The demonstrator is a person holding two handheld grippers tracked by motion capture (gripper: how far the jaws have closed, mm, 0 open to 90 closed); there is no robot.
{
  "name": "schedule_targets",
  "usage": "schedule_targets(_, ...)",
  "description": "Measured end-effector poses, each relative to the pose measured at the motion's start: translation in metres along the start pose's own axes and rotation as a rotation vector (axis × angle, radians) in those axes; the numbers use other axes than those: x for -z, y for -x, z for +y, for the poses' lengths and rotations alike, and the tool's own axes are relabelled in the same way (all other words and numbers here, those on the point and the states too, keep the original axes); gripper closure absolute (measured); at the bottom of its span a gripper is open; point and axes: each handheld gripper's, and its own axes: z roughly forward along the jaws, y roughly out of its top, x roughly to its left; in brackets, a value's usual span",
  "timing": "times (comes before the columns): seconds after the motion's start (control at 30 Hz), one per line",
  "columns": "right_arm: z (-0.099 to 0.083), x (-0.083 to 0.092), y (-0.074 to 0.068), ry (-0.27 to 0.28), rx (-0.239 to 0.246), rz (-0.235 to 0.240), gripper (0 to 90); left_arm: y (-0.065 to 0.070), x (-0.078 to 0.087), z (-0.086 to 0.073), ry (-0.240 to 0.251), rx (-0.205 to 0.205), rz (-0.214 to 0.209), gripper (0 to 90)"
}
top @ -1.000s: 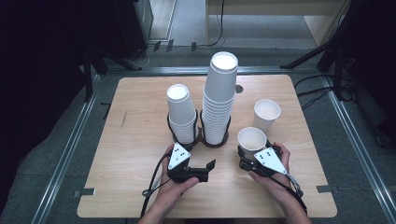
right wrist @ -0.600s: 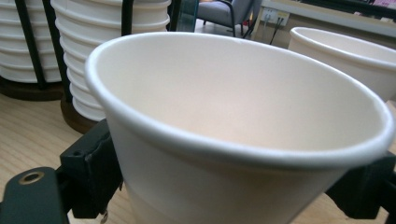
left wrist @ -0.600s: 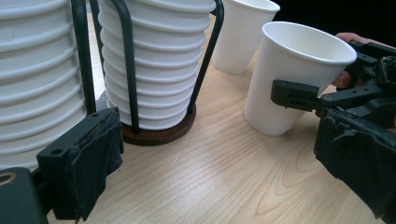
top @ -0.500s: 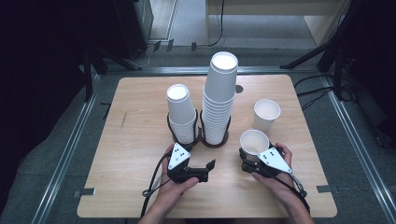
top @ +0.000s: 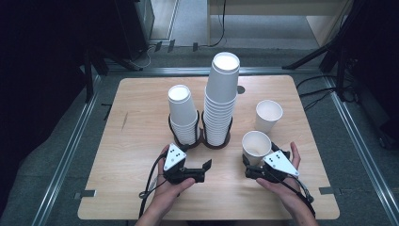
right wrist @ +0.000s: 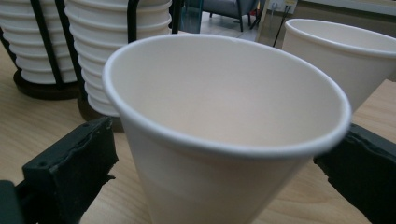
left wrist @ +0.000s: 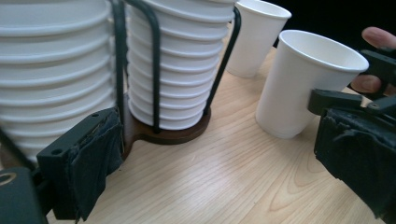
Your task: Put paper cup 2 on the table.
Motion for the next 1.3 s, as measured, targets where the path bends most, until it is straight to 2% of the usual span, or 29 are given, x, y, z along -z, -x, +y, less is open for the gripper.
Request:
schedule_targets(0.13,-0.003,0.008,0.006,0.001,-0.023,0.001,0.0,-0.006,0.010,-0.007,0.002,0.012,0.042,1.6)
schedule_targets(0.27,-0.007,0.016,0.011,0.000,-0.020,-0.008,0.0,-0.016,0.021,-0.017,0.000,0.018,0.073,1.6)
schedule_targets(0.53,-0.014,0.039,0.022,0.015,-0.003,-0.016,0.0,-0.050,0.058,-0.038,0.025,0.098,0.167,1.6)
schedule_targets(0.77,-0.021,0.055,0.043,0.016,-0.038,-0.062,0.0,-0.064,0.086,-0.049,0.033,0.108,0.212,1.6)
schedule_targets(0.9,-0.026,0.064,0.055,0.013,-0.053,-0.101,0.0,-0.076,0.101,-0.055,0.035,0.135,0.247,1.6)
schedule_targets(1.0,-0.032,0.069,0.066,0.007,-0.061,-0.134,0.0,-0.082,0.110,-0.060,0.033,0.136,0.270,1.6)
schedule_targets(1.1,-0.037,0.073,0.073,-0.011,-0.036,-0.173,0.0,-0.090,0.120,-0.064,0.030,0.143,0.291,1.6)
schedule_targets(1.3,-0.043,0.084,0.087,-0.016,-0.060,-0.213,0.0,-0.105,0.135,-0.069,0.037,0.163,0.341,1.6)
